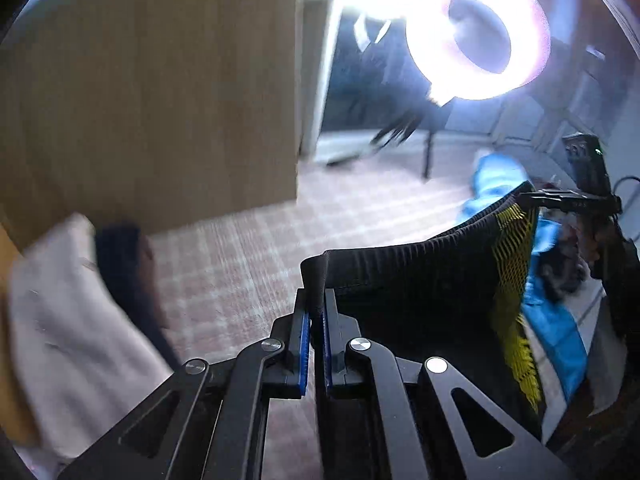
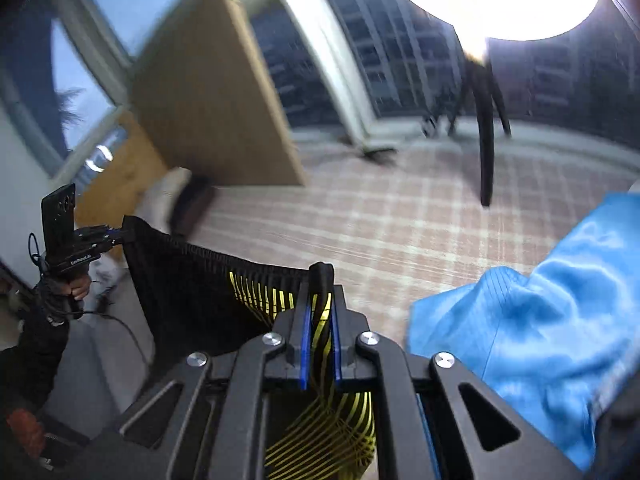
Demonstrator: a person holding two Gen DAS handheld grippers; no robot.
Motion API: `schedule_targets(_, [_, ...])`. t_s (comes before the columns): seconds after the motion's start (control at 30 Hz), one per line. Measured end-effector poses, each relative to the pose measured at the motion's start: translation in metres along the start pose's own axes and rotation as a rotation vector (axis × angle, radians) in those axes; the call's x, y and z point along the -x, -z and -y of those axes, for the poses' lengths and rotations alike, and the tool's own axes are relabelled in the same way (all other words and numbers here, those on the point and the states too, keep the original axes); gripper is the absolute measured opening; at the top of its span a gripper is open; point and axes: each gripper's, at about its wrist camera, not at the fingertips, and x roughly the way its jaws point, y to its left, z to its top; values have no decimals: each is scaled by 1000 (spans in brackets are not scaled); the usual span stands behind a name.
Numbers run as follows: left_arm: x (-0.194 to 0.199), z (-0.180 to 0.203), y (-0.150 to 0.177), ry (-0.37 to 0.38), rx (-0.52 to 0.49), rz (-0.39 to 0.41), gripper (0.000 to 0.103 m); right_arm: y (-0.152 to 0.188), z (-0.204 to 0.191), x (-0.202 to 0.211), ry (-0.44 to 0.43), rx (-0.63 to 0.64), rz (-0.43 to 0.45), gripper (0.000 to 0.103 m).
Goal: Fold clothes
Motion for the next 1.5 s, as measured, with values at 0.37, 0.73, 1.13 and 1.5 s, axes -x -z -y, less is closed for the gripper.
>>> schedule_targets(0.37, [264, 67, 18, -18, -251, 298, 5, 46, -208, 218, 191, 192, 311, 8])
schedule_targets(0.73, [418, 111, 59, -99, -393, 443, 5, 96, -351, 339, 350, 320, 509, 8])
schedule_targets(1.13, [228, 50, -23, -171, -272, 168, 5, -11, -214, 157, 402, 320, 268, 8])
schedule_targets(1.5, [-175, -44, -5, -178, 1, -323, 7, -40, 24, -169, 623, 328, -217, 16])
